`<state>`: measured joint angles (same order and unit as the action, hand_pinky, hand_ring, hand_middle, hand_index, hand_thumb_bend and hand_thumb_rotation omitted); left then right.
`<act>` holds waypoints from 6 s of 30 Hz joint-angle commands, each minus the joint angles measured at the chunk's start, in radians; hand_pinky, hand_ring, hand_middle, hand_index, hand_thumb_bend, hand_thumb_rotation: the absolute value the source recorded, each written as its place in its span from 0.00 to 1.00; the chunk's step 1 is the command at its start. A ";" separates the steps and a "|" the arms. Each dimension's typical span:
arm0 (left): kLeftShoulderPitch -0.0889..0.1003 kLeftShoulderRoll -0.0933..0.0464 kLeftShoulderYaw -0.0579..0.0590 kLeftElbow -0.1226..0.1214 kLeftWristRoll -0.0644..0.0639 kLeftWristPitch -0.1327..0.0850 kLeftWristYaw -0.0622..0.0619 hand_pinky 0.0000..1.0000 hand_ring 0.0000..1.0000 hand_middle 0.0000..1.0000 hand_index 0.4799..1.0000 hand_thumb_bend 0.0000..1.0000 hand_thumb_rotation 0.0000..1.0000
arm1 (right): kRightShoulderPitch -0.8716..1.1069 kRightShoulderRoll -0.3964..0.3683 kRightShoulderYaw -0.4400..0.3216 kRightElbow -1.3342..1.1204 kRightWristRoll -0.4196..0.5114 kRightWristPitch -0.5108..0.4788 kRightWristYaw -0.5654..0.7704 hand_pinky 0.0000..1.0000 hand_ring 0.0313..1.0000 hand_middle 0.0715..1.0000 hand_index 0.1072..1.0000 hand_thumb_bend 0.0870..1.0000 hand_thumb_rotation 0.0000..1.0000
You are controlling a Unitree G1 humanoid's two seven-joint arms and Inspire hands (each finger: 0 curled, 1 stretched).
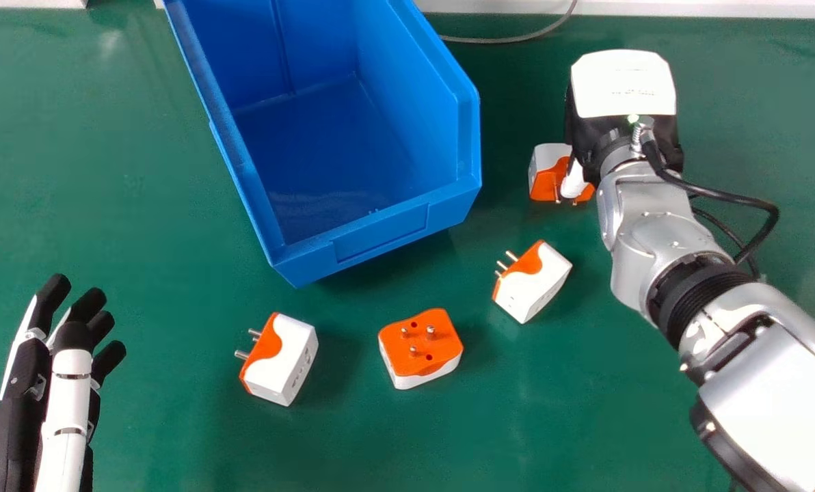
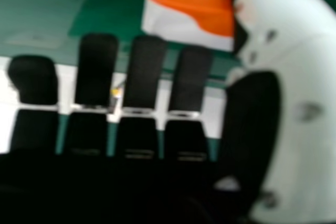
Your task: Pick all objects and put in blue box
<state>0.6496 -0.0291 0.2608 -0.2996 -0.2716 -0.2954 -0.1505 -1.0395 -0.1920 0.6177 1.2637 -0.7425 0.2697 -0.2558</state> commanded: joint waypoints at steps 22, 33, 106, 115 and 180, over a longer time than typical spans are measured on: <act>-0.006 0.008 0.009 -0.012 -0.008 0.000 -0.006 0.86 0.89 0.88 0.82 0.45 0.72 | -0.003 -0.057 -0.040 -0.072 0.008 -0.006 0.011 0.19 0.39 0.48 0.43 0.47 0.00; 0.002 0.010 0.012 0.011 -0.003 -0.027 -0.017 0.87 0.89 0.89 0.83 0.45 0.72 | 0.014 -0.051 -0.040 -0.076 0.002 -0.003 -0.021 0.20 0.39 0.47 0.43 0.47 0.00; 0.002 0.006 -0.004 -0.014 0.016 0.012 0.014 0.87 0.89 0.89 0.83 0.46 0.73 | 0.095 0.034 -0.144 -0.284 0.053 0.237 0.090 0.79 0.90 0.93 0.87 0.85 0.57; 0.002 0.007 -0.002 -0.012 0.015 -0.002 0.008 0.86 0.89 0.89 0.83 0.46 0.73 | 0.089 0.066 -0.122 -0.213 0.051 0.226 0.066 0.81 0.91 0.94 0.86 0.84 0.57; 0.006 -0.001 0.002 -0.002 0.015 -0.019 0.002 0.87 0.89 0.89 0.83 0.46 0.74 | -0.011 0.097 -0.110 -0.014 0.085 0.224 0.040 0.23 0.29 0.33 0.49 0.71 0.56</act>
<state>0.6469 -0.0300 0.2603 -0.2914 -0.2653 -0.2951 -0.1504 -1.0076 -0.0956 0.5202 1.2514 -0.6685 0.4894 -0.1941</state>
